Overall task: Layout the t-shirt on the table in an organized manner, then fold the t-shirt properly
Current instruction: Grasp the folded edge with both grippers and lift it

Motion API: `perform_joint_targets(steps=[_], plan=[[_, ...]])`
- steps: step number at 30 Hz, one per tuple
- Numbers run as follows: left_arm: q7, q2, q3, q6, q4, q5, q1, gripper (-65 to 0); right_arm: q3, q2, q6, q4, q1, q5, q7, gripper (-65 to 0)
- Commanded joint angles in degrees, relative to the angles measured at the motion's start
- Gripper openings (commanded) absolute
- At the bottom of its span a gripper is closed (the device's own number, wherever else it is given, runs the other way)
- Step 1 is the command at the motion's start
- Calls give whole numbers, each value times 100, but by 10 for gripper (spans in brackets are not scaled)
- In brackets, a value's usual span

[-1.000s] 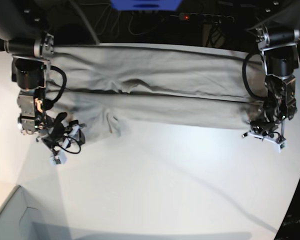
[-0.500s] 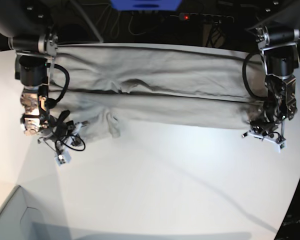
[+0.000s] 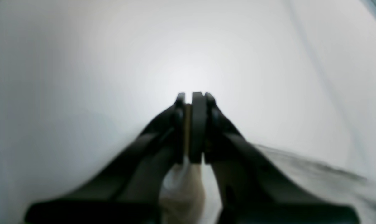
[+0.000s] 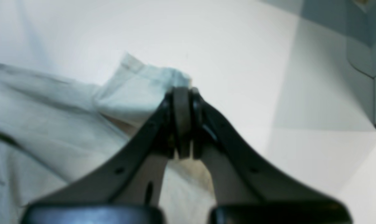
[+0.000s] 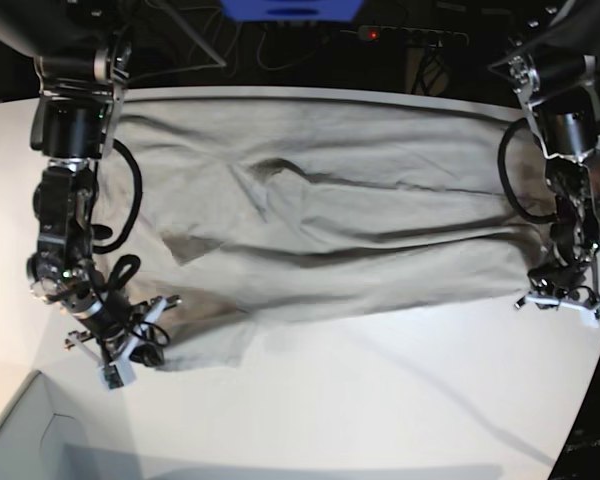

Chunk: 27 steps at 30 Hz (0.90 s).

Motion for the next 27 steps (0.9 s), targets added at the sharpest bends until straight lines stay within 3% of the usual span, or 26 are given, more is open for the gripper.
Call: perform_joint_targets(steps=[1,10,13,22,27], plan=[[-136,-65,13,-30,109,-38,-282,-650,147,51,60,120,227,96,159,-650],[-188,-56,-5,-30,153,-38,-317,-650,833,43,69,717,183,307,133,-650],[-197,-56,-23,-30,294,-38,-343,-650,939,43,69,1051,-169,316,-17,-650],[-329,-56,4,-30,531,-46,-422,-650,965,-520,78,1966,-1074,316,1,-650],[-329,-56,-14,-30,637,-46,-414,-650,965,-643,78,2396,-1435,316,1,-650]])
